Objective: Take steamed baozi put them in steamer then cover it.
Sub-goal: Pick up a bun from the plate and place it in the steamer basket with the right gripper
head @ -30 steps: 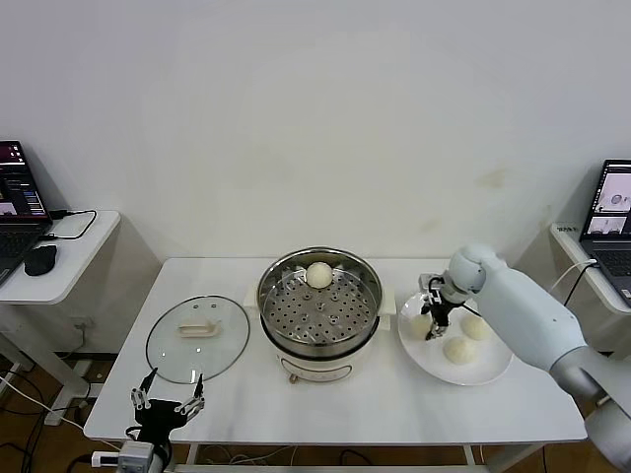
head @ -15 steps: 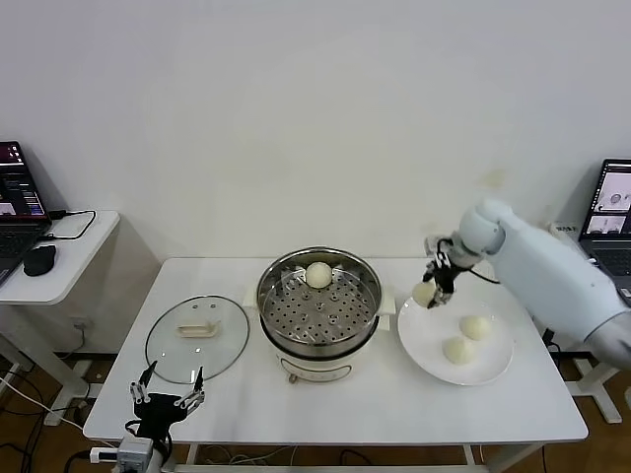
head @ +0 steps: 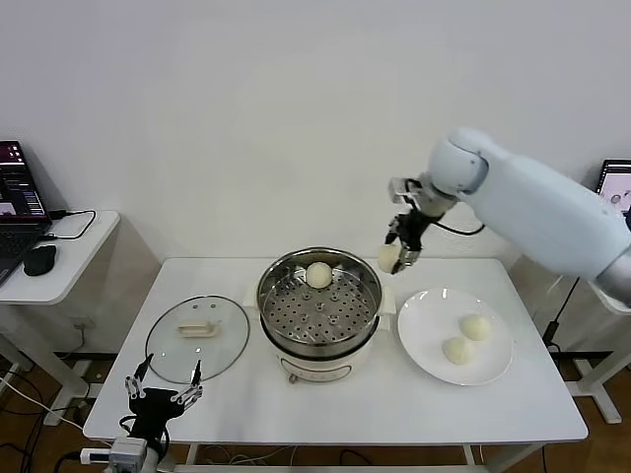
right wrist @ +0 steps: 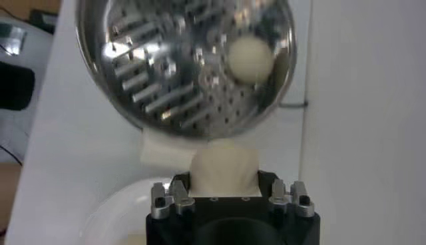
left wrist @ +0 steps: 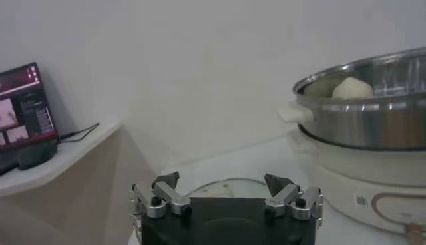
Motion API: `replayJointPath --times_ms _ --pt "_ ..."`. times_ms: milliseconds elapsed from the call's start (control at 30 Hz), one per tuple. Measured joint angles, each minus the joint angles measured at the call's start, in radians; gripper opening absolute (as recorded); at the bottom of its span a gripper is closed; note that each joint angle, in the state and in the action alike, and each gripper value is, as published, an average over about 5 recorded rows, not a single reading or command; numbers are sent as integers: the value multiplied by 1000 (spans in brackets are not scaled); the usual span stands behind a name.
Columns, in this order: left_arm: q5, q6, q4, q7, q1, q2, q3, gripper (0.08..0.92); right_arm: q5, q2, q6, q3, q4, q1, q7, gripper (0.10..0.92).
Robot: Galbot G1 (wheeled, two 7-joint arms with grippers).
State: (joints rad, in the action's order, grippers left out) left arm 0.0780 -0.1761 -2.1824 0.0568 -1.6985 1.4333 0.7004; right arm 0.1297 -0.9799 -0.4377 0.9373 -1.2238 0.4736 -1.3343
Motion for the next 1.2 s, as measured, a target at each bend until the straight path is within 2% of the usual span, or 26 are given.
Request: replayJointPath --times_ms 233,500,1200 --pt "-5 1 -28 -5 -16 8 1 823 75 -116 -57 56 37 37 1 619" --pt "-12 1 -40 -7 -19 10 -2 823 93 -245 -87 78 117 15 6 619" --pt "-34 2 -10 -6 12 10 -10 823 -18 -513 -80 47 367 -133 30 619"
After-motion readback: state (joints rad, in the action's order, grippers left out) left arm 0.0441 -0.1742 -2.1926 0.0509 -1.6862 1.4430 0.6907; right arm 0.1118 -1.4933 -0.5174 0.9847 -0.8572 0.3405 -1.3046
